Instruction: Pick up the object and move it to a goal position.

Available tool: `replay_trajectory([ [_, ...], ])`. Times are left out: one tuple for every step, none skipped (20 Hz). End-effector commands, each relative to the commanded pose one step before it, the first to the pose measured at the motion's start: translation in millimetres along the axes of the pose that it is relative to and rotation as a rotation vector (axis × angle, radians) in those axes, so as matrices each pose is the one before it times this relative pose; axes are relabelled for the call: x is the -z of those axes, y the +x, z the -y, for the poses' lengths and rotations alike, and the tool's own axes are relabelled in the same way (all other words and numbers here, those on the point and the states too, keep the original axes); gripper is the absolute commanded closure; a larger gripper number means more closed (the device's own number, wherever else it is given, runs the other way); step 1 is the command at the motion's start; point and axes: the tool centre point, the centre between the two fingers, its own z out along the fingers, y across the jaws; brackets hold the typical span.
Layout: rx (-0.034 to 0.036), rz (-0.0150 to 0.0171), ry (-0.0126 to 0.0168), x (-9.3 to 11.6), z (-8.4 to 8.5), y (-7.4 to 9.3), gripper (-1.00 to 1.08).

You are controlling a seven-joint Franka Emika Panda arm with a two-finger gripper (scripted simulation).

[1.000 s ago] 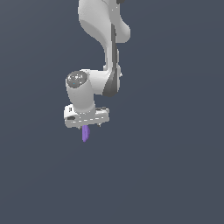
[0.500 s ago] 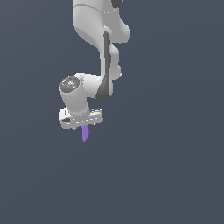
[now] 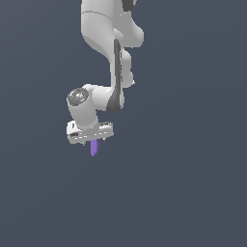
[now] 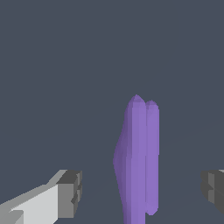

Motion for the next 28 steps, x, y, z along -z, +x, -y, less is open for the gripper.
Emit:
replay_trajectory([
  [0.00078, 0.001, 0.00063, -12.46, 0.33, -0.87, -0.92],
  [0.0, 0.0, 0.0, -5.45, -0.13, -0.3, -0.92],
  [0.00068, -0.00006, 0.0001, -4.72, 0.23, -0.04, -0.92],
  [0.0, 0.0, 0.0, -4.01, -0.14, -0.14, -0.92],
  [0.0, 0.0, 0.0, -3.28, -0.16, -0.04, -0.92],
  [0.00068, -0.00005, 0.00007, -2.55, 0.19, 0.26, -0.92],
  [0.0, 0.0, 0.0, -1.86, -0.19, 0.16, -0.92],
  [0.0, 0.0, 0.0, -1.19, -0.2, 0.24, -0.92],
  [0.0, 0.0, 0.0, -0.6, -0.17, 0.24, -0.92],
  [0.0, 0.0, 0.0, -0.16, -0.07, 0.11, -0.92],
  [0.0, 0.0, 0.0, 0.0, 0.0, 0.0, 1.08],
  [0.0, 0.0, 0.0, 0.0, 0.0, 0.0, 1.08],
  [0.0, 0.0, 0.0, 0.0, 0.0, 0.0, 1.08],
  [0.0, 0.0, 0.0, 0.0, 0.0, 0.0, 1.08],
  [0.0, 0.0, 0.0, 0.0, 0.0, 0.0, 1.08],
  [0.0, 0.0, 0.0, 0.0, 0.0, 0.0, 1.08],
  [0.0, 0.0, 0.0, 0.0, 0.0, 0.0, 1.08],
  [0.0, 0.0, 0.0, 0.0, 0.0, 0.0, 1.08],
  [0.0, 0.0, 0.0, 0.0, 0.0, 0.0, 1.08],
  [0.0, 0.0, 0.0, 0.0, 0.0, 0.0, 1.08],
  [0.0, 0.0, 0.0, 0.37, 0.0, -0.12, 1.08],
  [0.0, 0.0, 0.0, 0.25, 0.25, 0.07, 1.08],
  [0.0, 0.0, 0.0, 0.75, 0.74, 0.21, 1.08],
  [0.0, 0.0, 0.0, 1.25, 1.23, 0.35, 1.08],
  [0.0, 0.0, 0.0, 1.76, 1.73, 0.49, 1.08],
  [0.0, 0.0, 0.0, 2.27, 2.24, 0.63, 1.08],
  [0.0, 0.0, 0.0, 2.79, 2.75, 0.78, 1.08],
  [0.0, 0.0, 0.0, 3.32, 3.26, 0.93, 1.08],
])
